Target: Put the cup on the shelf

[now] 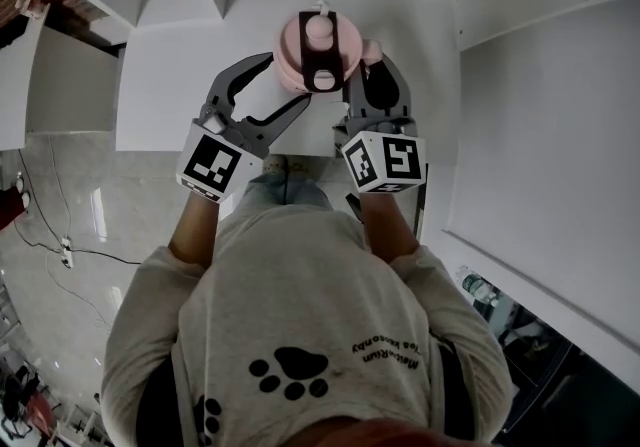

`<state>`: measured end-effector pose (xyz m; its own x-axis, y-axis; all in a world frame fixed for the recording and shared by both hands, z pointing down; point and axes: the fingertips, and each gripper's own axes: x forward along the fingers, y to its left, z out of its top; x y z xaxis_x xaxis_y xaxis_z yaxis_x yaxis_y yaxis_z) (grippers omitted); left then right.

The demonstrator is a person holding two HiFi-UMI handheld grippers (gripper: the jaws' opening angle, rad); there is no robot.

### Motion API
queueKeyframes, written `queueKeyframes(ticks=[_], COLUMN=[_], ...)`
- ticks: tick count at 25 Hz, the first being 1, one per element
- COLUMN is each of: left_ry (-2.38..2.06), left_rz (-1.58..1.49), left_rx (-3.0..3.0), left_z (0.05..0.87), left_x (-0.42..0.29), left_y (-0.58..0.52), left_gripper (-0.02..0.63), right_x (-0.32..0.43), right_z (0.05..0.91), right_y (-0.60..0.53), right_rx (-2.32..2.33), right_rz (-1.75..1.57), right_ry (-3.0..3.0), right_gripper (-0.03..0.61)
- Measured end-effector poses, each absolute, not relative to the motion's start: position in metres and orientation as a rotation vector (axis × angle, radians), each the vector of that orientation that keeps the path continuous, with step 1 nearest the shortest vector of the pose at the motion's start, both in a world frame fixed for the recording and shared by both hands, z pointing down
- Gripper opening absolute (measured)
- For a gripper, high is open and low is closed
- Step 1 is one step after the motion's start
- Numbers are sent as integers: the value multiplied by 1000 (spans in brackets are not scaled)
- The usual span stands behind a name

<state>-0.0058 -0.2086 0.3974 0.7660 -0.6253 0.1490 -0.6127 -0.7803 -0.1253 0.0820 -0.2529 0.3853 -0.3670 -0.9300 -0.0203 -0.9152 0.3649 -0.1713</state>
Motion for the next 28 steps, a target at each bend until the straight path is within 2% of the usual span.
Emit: queueKeyframes(ticks=[28], left_ry=[1037], left_rz=[-150], left_rx=[-2793], left_z=[290], left_x=[-8], left_y=[-217], left_gripper=[296], right_x=[81], right_z=[267], right_y=[-260], right_rx=[-1579], right_rz=[29], right_ry=[2419], right_gripper=[95])
